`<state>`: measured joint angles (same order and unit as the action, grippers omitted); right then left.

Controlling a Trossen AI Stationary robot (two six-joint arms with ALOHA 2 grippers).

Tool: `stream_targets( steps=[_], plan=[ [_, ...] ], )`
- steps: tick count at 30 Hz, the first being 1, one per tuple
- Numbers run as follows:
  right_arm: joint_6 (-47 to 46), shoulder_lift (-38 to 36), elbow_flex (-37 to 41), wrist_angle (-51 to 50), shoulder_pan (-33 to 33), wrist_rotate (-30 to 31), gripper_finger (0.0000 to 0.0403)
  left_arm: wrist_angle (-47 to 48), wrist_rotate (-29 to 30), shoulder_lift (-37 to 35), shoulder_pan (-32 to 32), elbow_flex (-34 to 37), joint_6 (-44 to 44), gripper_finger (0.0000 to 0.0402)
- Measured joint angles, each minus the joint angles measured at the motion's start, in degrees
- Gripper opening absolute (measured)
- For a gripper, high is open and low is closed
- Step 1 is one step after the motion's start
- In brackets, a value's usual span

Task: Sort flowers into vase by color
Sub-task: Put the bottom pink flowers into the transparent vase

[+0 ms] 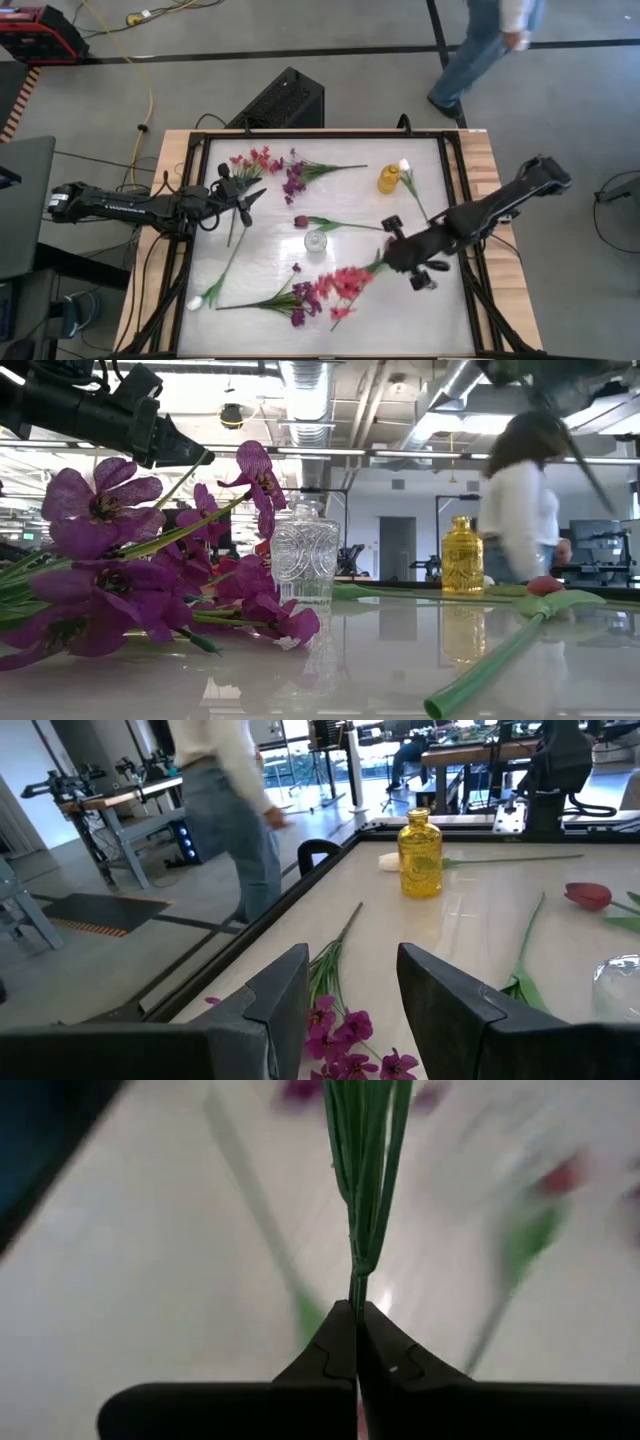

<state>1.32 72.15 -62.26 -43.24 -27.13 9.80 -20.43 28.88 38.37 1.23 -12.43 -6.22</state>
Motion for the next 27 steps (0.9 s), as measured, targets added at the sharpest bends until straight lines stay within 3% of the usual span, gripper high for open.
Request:
stream_targets(
  steps=[6, 13, 18, 27],
  plan=[
    [-0.67, -10.11, 2.56, 10.30, 3.05, 3.31, 0.0023, 0.02, -0.02, -0.01, 0.00, 0.00, -0.27, 0.0144],
    [1.52, -17.23, 8.96, 16.67, 6.44, 12.85, 0.0023, 0.02, 0.00, -0.01, 0.00, 0.00, -2.60, 0.0144],
    [7.32, -20.52, 15.30, 29.81, 10.80, 13.08, 0.0022, 0.02, 0.00, -0.02, 0.00, 0.00, -4.33, 0.0144],
    [7.22, -25.46, 22.48, 47.86, 22.56, 13.10, 0.0022, -1.24, -0.01, 0.00, 0.00, 0.00, -6.69, 0.0144]
  ],
)
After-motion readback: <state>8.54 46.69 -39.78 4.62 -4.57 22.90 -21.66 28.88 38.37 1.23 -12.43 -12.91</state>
